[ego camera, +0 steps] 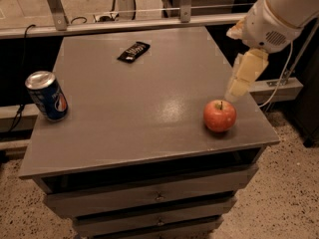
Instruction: Move rxbar chocolate near apple
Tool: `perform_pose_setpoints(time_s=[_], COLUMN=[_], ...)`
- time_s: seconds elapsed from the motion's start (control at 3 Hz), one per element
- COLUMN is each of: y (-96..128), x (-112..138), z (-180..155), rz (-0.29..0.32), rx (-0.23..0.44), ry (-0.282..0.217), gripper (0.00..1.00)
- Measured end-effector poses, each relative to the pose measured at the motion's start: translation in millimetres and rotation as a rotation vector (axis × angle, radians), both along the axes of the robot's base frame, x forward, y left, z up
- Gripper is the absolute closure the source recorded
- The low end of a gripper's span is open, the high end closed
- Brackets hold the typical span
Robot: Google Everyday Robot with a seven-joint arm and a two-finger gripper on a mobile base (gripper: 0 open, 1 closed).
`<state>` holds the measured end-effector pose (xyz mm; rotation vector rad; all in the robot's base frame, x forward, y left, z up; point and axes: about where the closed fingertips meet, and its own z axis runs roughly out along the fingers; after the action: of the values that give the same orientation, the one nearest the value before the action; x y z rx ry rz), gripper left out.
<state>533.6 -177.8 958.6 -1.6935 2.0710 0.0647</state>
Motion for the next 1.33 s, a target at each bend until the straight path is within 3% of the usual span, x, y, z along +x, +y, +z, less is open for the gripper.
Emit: perform_pose_setpoints(time_s=[0.33,0.67,1.0,1.33], y=[36.5,77.1,113.3,113.5], x=[61.3,113.1,156.1,156.2], z=[-14.3,-32.8,-39.9,-40.1], rz=[0.017,-0.003,-0.038,-0.037], rx=[0.110,0.238,0.376,0.376], ry=[-0.007,0.001,-0.038,-0.038], gripper=[0.00,0.00,0.00,0.00])
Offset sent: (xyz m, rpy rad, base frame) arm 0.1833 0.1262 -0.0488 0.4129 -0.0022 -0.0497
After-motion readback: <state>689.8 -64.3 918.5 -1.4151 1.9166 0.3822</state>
